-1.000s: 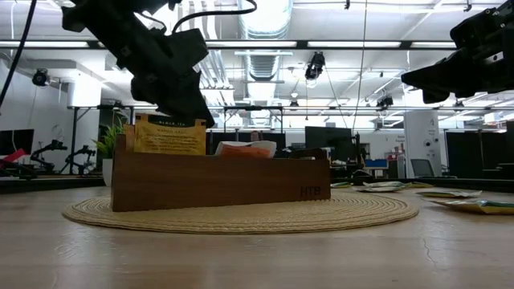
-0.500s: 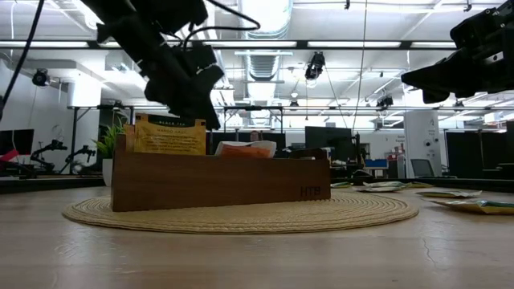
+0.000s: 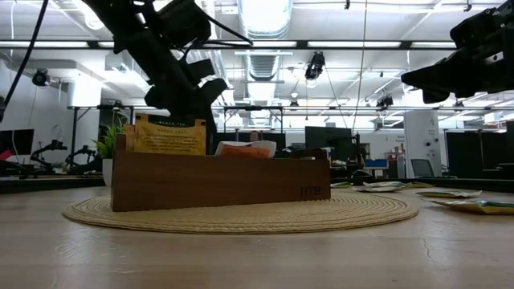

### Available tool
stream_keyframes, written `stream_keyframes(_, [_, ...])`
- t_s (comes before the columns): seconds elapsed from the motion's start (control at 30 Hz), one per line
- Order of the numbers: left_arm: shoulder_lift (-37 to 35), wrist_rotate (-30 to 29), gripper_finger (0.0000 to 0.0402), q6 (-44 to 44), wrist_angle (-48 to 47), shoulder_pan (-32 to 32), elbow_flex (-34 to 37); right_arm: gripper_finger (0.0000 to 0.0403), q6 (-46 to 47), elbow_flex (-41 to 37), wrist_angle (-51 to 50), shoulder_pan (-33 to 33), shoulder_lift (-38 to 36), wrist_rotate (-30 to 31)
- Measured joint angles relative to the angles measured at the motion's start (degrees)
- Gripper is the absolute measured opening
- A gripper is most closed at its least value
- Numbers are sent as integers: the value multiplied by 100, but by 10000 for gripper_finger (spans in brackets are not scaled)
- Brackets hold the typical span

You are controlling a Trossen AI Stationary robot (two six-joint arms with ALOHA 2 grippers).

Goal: Pick & Place Tea
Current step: Put the orange tea sachet into the mid section of the wooden organizer

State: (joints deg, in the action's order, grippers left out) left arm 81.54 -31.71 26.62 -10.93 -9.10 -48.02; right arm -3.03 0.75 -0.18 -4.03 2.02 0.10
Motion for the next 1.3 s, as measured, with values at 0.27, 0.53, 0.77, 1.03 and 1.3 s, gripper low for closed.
stream_keyframes(0.27, [0, 504, 114, 392, -1, -404, 27, 9, 0, -2, 1, 0, 0, 0])
stream_keyframes(0.53, [0, 518, 114, 582, -112, -690, 47, 9, 0, -2, 1, 0, 0, 0])
stream_keyframes(0.77, [-2, 422, 114, 82, -216, -778, 156, 9, 0, -1, 0, 0, 0, 0])
stream_keyframes(1.03, [-2, 472, 114, 991, -1452, -900, 156, 9, 0, -1, 1, 0, 0, 0])
stream_keyframes(1.3, [51, 514, 114, 1161, -1448, -901, 180, 9, 0, 0, -1, 0, 0, 0])
